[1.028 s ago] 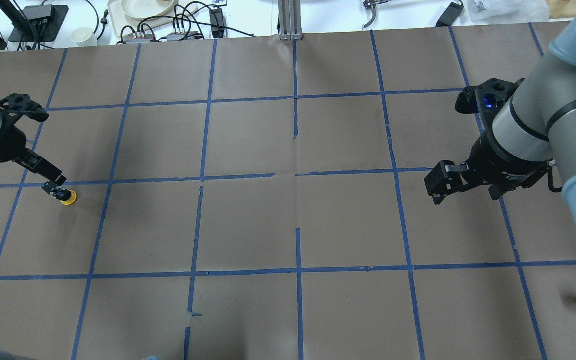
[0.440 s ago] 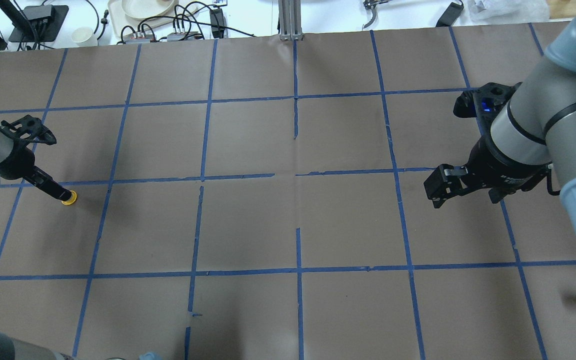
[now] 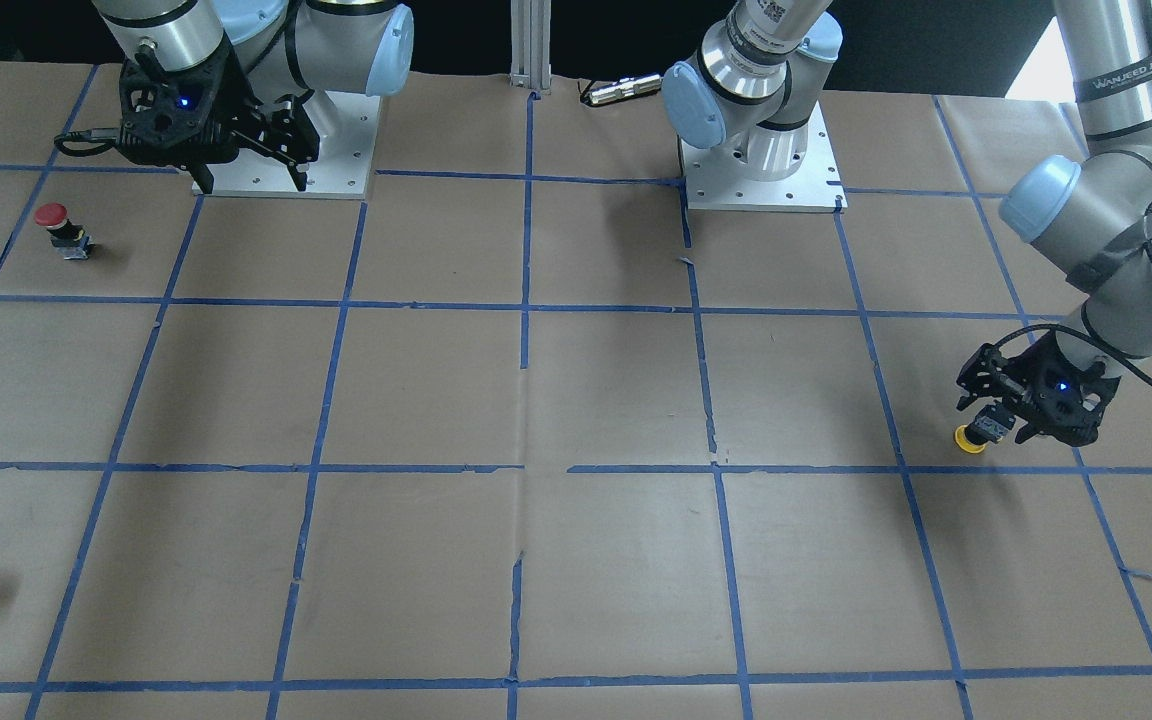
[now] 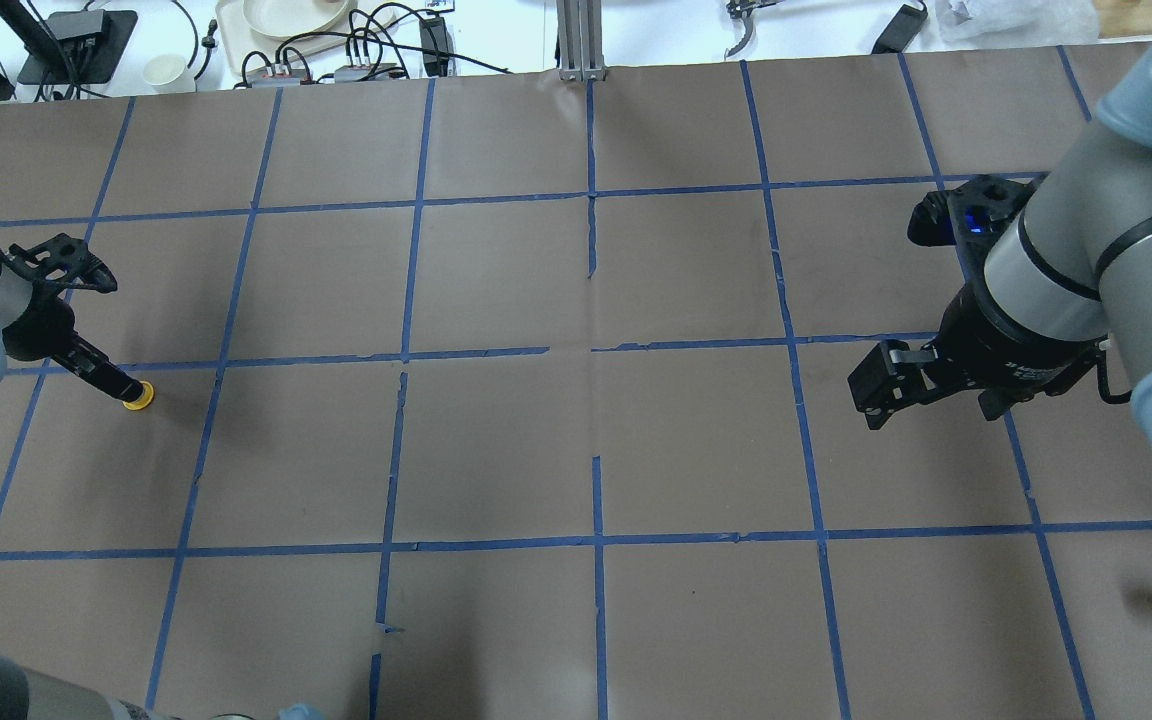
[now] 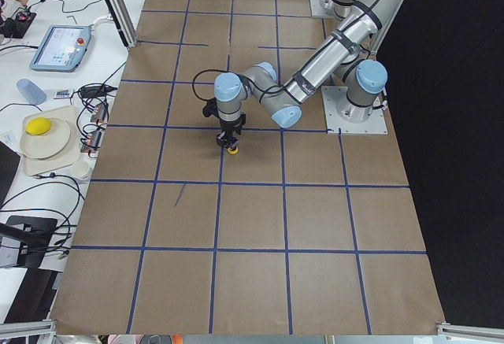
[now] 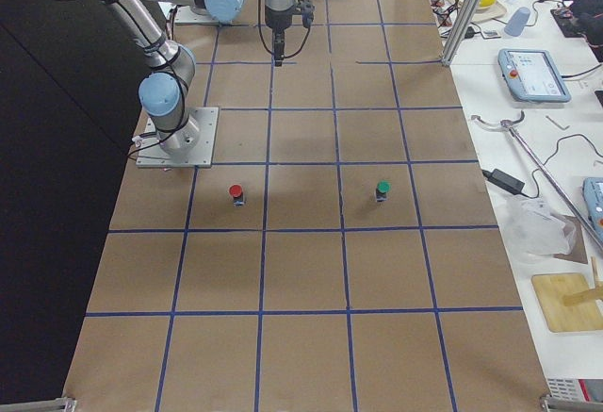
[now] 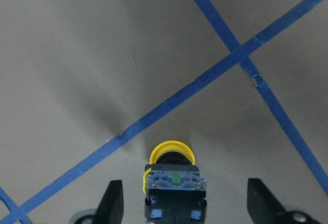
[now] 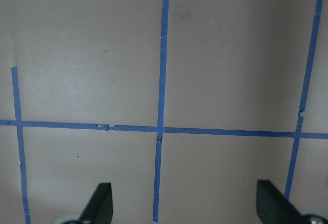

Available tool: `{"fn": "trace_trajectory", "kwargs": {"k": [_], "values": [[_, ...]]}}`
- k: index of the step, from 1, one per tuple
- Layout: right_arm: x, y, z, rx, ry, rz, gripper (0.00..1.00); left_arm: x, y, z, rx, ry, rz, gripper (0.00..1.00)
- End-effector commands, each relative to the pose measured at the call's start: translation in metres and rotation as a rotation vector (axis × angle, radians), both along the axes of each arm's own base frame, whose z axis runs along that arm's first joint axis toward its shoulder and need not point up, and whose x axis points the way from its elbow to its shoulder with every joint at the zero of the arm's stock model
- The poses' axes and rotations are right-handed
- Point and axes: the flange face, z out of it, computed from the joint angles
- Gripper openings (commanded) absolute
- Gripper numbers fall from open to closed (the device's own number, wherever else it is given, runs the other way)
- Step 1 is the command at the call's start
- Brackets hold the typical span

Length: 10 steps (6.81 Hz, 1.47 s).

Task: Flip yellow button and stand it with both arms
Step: 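Close the left gripper on the yellow button's base and lift it, then carry the yellow button toward the table center with the left gripper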

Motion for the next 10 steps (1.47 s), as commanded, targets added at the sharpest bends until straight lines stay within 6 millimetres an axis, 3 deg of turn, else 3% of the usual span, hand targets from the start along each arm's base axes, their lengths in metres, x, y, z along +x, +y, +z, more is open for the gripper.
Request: {"fn": "trace_trajectory", "kwargs": {"k": [1,3,4,6,8,10], "values": [[-0.001,0.002,0.001,0.003,0.006,0.0,1.0,0.001,-0.001,0.002,-0.004,-0.002,-0.013,0.21],[-0.001,0.001,-0.001,0.006,0.006,0.0,1.0,-0.015,-0.004,0.03,-0.043,-0.02,-0.053,0.18],[-0.001,0.002,-0.003,0.01,0.007,0.001,1.0,-0.035,0.001,0.051,-0.032,0.003,-0.053,0.18],[0.0,0.007,-0.012,0.022,0.006,0.002,1.0,-0.112,0.018,0.089,0.023,0.169,0.043,0.18],[0.0,0.007,-0.011,0.02,0.008,0.002,1.0,-0.186,0.034,0.11,0.157,0.488,0.359,0.18],[-0.001,0.007,-0.012,0.02,0.009,0.004,1.0,-0.282,0.044,0.143,0.207,0.711,0.44,0.18]]}}
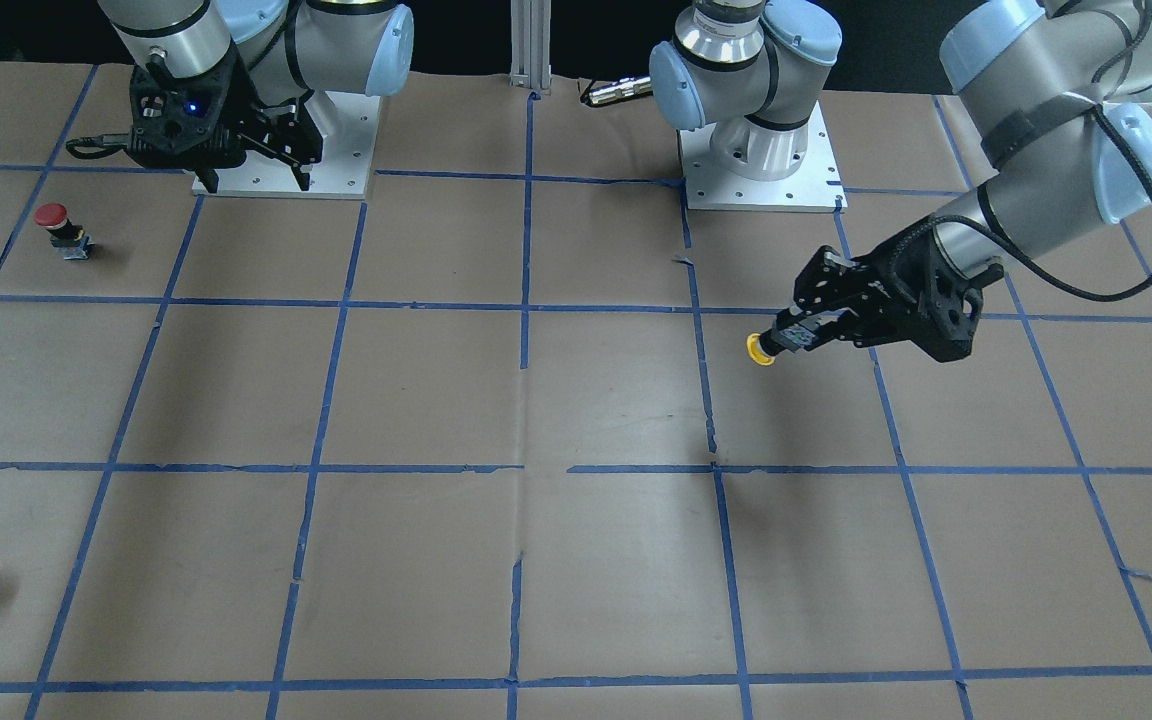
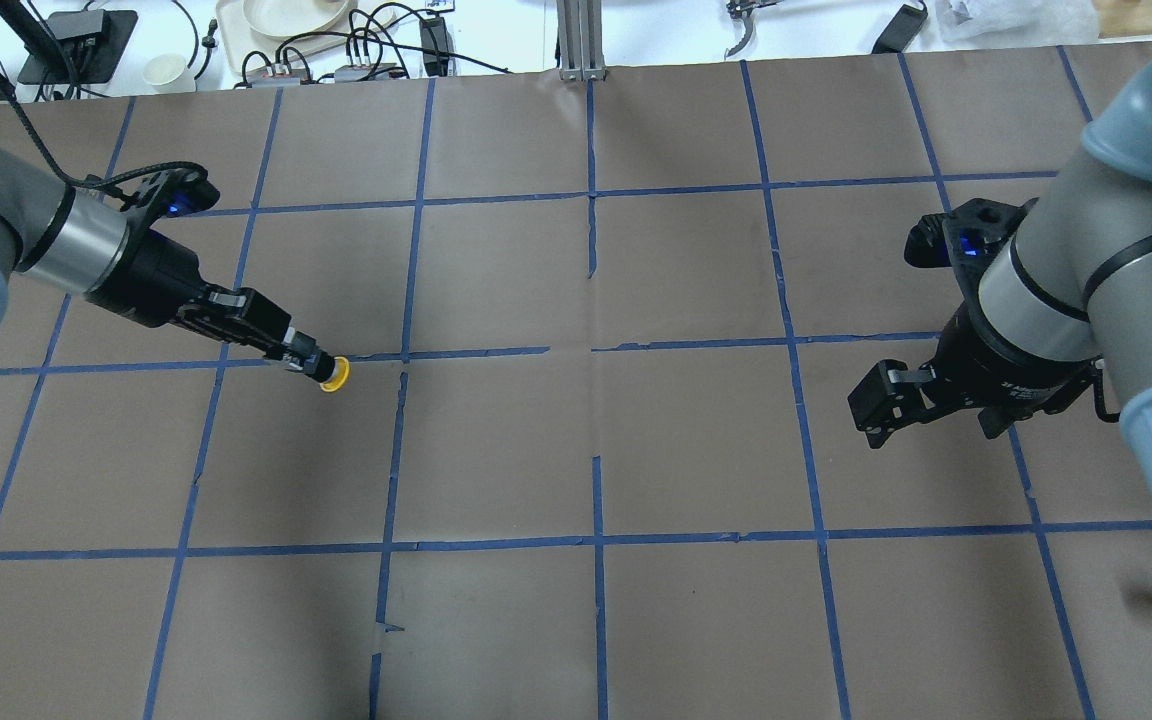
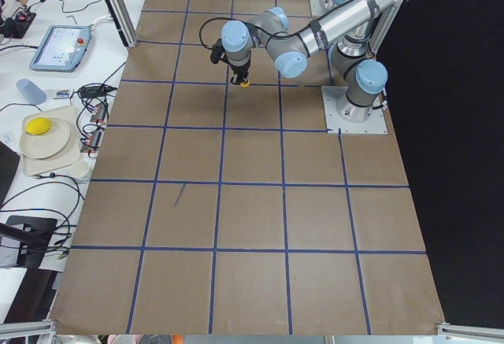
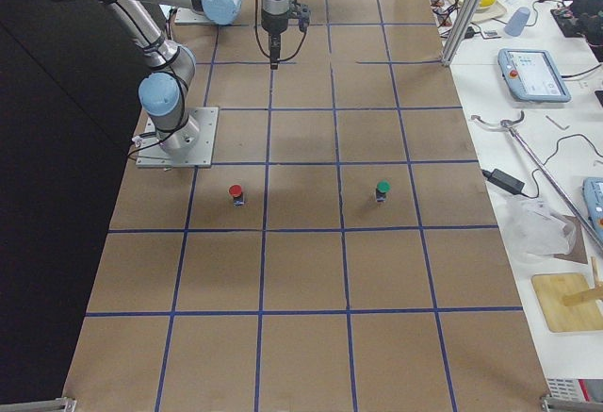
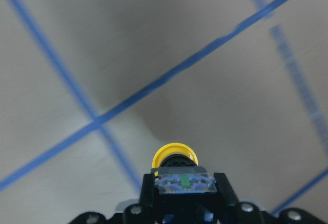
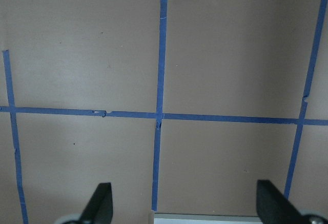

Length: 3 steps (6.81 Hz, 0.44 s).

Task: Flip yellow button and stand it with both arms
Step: 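Carry the yellow button toward the table center with the left gripper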

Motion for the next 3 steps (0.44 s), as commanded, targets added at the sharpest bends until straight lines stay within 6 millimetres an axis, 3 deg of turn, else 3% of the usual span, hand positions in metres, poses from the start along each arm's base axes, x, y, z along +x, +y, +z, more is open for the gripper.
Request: {"fn": "trace_trajectory", "kwargs": {"k": [1,2,3], "values": [[0.0,-0.003,-0.001,-0.003,-0.002,0.001,1.0,-0.091,0.018,0.035,0.074,0.239,0.108,0.18],[0.0,-0.001,0.005,-0.01,0.003,-0.002,1.0,-0.122,0.025,0.054,0.099,0.375,0.144,0.18],[0.001,0.004,0.006,-0.019,-0.002,-0.002,1.0,-0.14,0.03,0.058,0.127,0.498,0.164,0.17]]}}
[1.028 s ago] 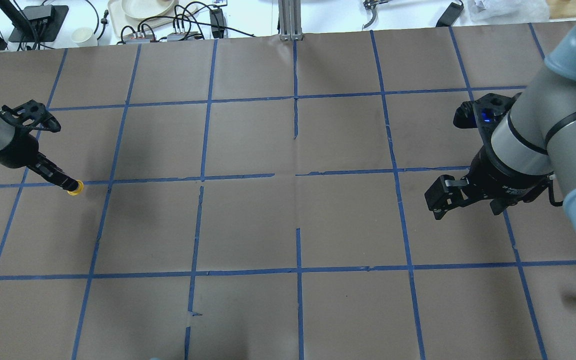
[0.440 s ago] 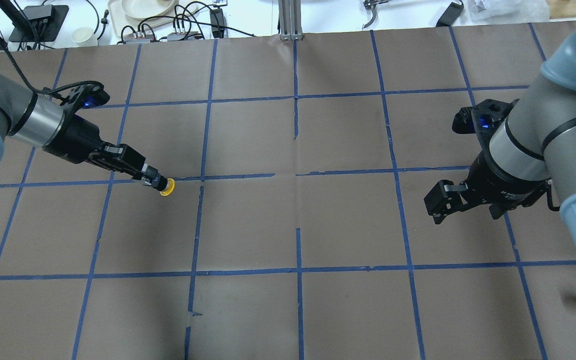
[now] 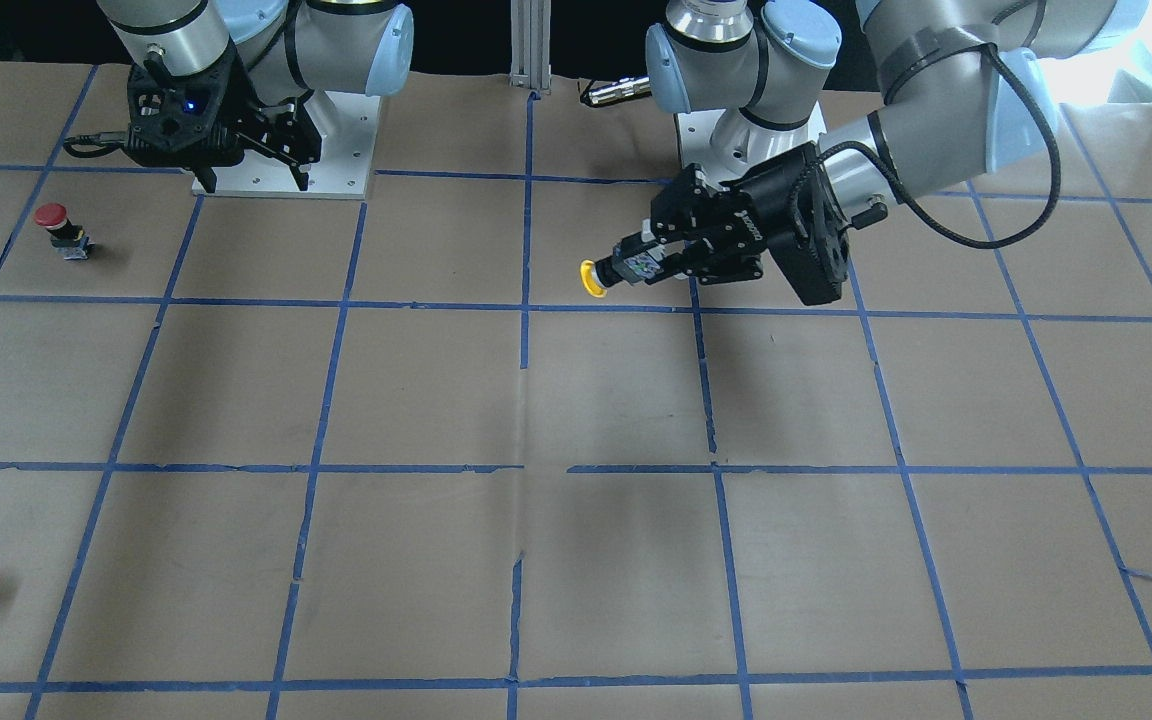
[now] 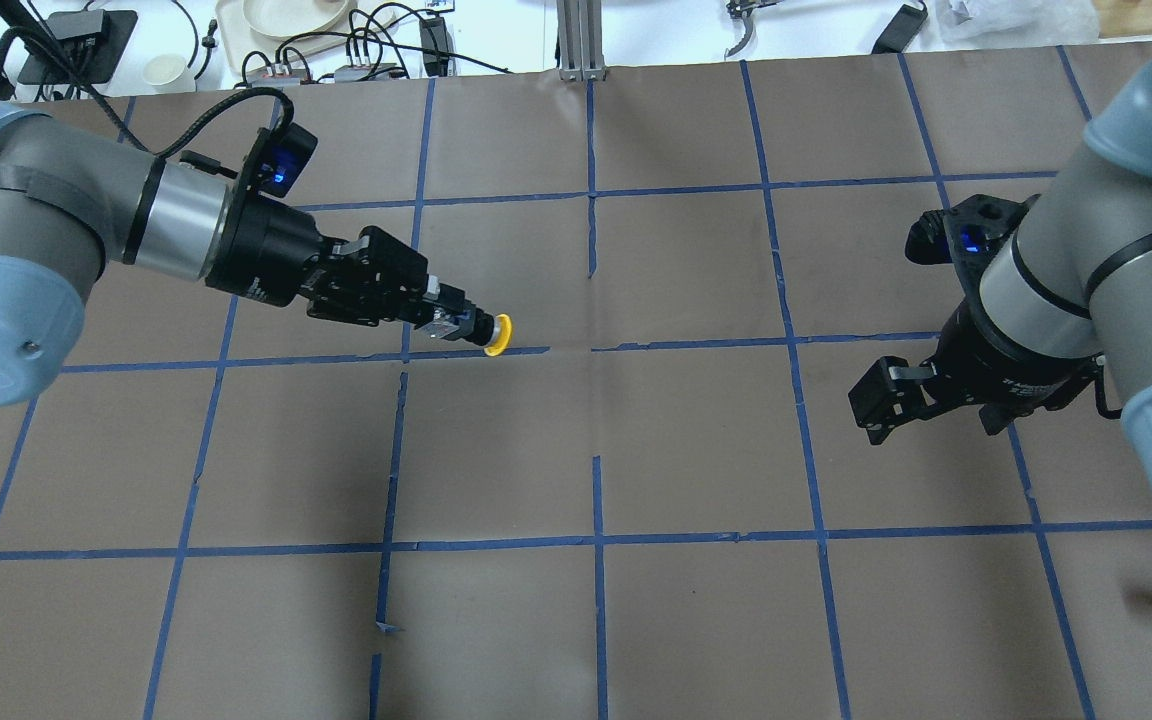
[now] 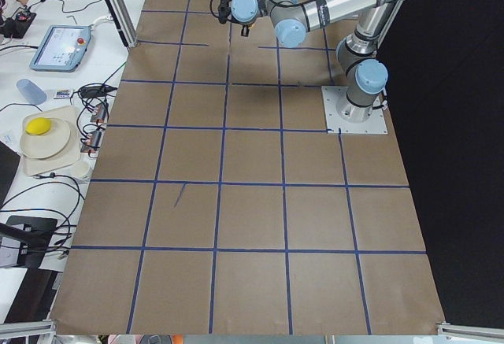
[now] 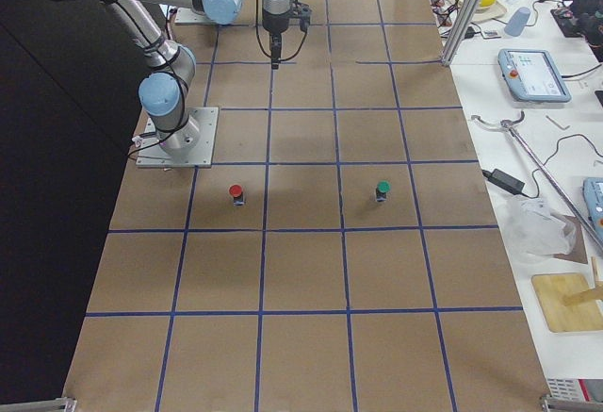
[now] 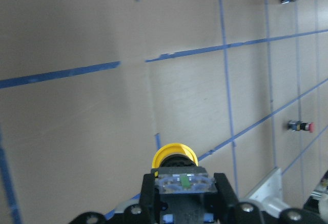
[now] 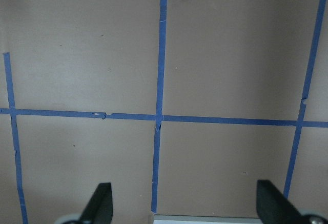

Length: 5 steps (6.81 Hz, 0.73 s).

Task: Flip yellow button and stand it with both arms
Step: 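Carry the yellow button toward the table center with the left gripper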

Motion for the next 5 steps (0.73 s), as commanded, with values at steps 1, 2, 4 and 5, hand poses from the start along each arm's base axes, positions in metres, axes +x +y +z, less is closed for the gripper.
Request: {"fn": "trace_trajectory", "kwargs": {"k": [1,2,4,5], "values": [[-0.001,-0.003,0.0,0.0,-0.009,-0.02,1.0,-0.036,0.012,0.006,0.073,0.267,0.066,0.17],[-0.002,-0.004,0.001,0.003,-0.004,-0.143,1.0,-0.042,0.016,0.007,0.081,0.372,0.09,0.17],[0.007,-0.036,0.016,0.053,-0.117,-0.38,1.0,-0.045,0.018,0.011,0.094,0.529,0.137,0.17],[0.016,-0.062,0.031,0.105,-0.204,-0.515,1.0,-0.045,0.017,0.01,0.098,0.56,0.147,0.17]]}}
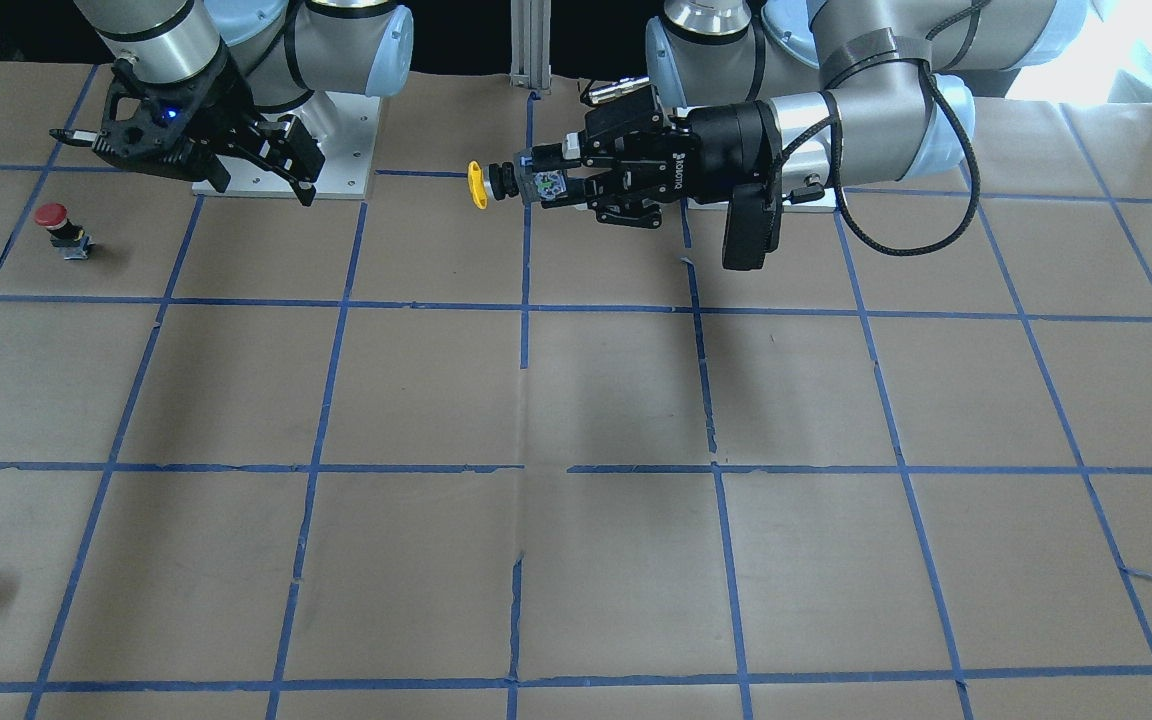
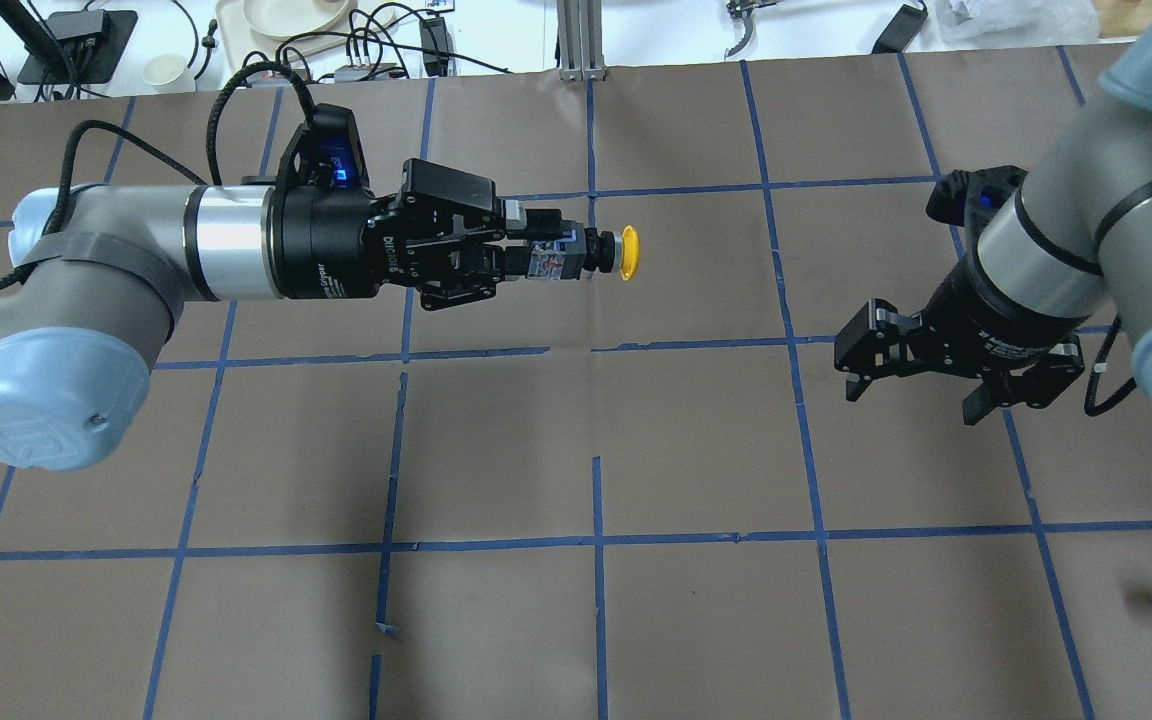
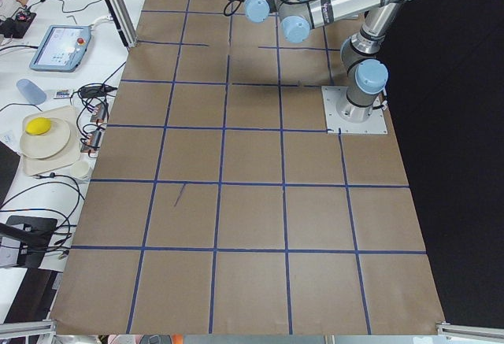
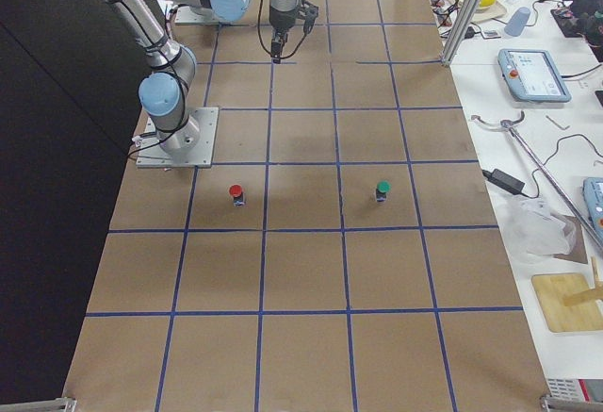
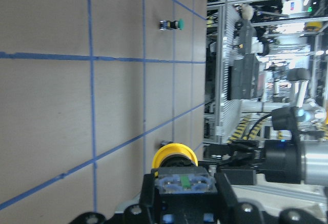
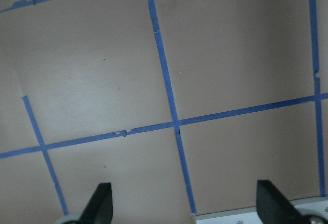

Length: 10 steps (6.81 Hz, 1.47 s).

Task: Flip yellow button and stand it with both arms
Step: 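Carry the yellow button toward the table center with the left gripper, then hold the button still with the left gripper while the right gripper approaches its yellow cap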

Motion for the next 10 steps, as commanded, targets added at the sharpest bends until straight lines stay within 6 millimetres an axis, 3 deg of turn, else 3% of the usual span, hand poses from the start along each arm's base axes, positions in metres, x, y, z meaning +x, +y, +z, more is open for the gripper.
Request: {"fn": "trace_trajectory", "kwargs": {"k": [1,4,6,8,10], "values": [[0.022,-0.043,0.032,0.092,-0.227,-0.277,1.0,-0.002,0.0,-0.006,0.02,0.065,0.018,0.16],[0.039,-0.053,0.052,0.141,-0.499,-0.459,1.0,-0.003,-0.001,-0.006,0.005,0.064,0.014,0.16],[0.028,-0.071,0.039,0.212,-0.556,-0.581,1.0,-0.003,-0.001,-0.006,0.003,0.062,0.014,0.16],[0.035,-0.077,0.037,0.335,-0.617,-0.777,1.0,-0.003,-0.001,-0.006,0.002,0.062,0.014,0.16],[0.044,-0.077,0.041,0.381,-0.687,-0.807,1.0,-0.004,-0.001,-0.006,-0.001,0.062,0.012,0.16]]}}
